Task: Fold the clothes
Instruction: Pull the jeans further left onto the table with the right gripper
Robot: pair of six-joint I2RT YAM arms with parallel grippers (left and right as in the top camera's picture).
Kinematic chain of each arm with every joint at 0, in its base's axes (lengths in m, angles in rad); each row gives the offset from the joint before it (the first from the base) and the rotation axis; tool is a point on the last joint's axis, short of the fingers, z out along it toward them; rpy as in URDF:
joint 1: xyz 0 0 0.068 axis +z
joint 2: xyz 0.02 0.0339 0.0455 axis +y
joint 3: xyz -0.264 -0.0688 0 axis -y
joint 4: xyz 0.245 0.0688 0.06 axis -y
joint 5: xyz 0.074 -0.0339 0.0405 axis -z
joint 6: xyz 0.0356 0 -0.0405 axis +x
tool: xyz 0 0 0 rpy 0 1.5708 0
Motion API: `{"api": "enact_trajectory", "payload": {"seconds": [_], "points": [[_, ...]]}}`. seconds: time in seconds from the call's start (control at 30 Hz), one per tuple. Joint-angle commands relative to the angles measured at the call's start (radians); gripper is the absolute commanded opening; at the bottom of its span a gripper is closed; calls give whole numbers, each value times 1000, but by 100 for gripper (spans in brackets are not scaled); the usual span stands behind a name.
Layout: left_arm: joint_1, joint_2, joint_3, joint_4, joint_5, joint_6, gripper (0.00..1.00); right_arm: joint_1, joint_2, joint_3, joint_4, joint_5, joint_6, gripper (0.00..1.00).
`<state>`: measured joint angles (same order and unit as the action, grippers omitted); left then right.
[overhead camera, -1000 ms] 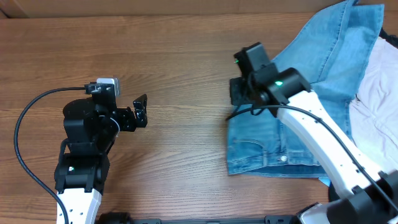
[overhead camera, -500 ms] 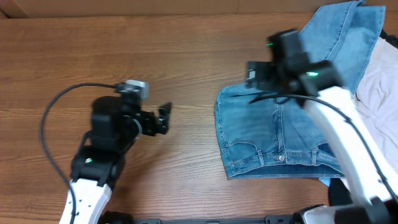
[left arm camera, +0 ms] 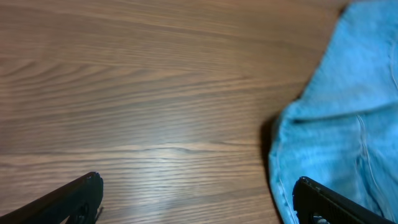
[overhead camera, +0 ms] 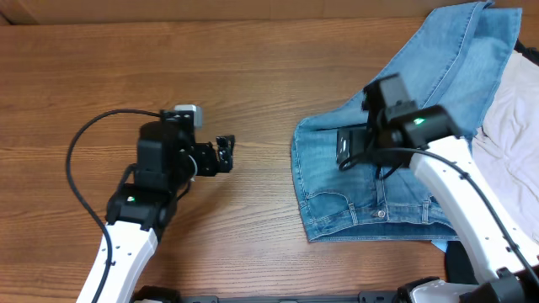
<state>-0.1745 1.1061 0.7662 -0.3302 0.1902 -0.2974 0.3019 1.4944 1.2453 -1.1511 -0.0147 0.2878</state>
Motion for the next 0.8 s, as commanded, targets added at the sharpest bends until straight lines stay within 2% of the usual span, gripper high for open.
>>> {"api": "enact_trajectory", "payload": {"seconds": [0.0, 0.2, 0.53, 0.77], "points": [[66, -26, 23, -6, -12, -69, 100, 13, 5, -128, 33, -114, 5, 100], [98, -27, 23, -6, -6, -70, 100, 124, 5, -229, 53, -119, 31, 100], [103, -27, 23, -9, -90, -70, 100, 354, 11, -285, 82, -179, 55, 97], [164, -27, 23, -9, -97, -85, 100, 459, 77, -286, 106, -143, 66, 94]]}}
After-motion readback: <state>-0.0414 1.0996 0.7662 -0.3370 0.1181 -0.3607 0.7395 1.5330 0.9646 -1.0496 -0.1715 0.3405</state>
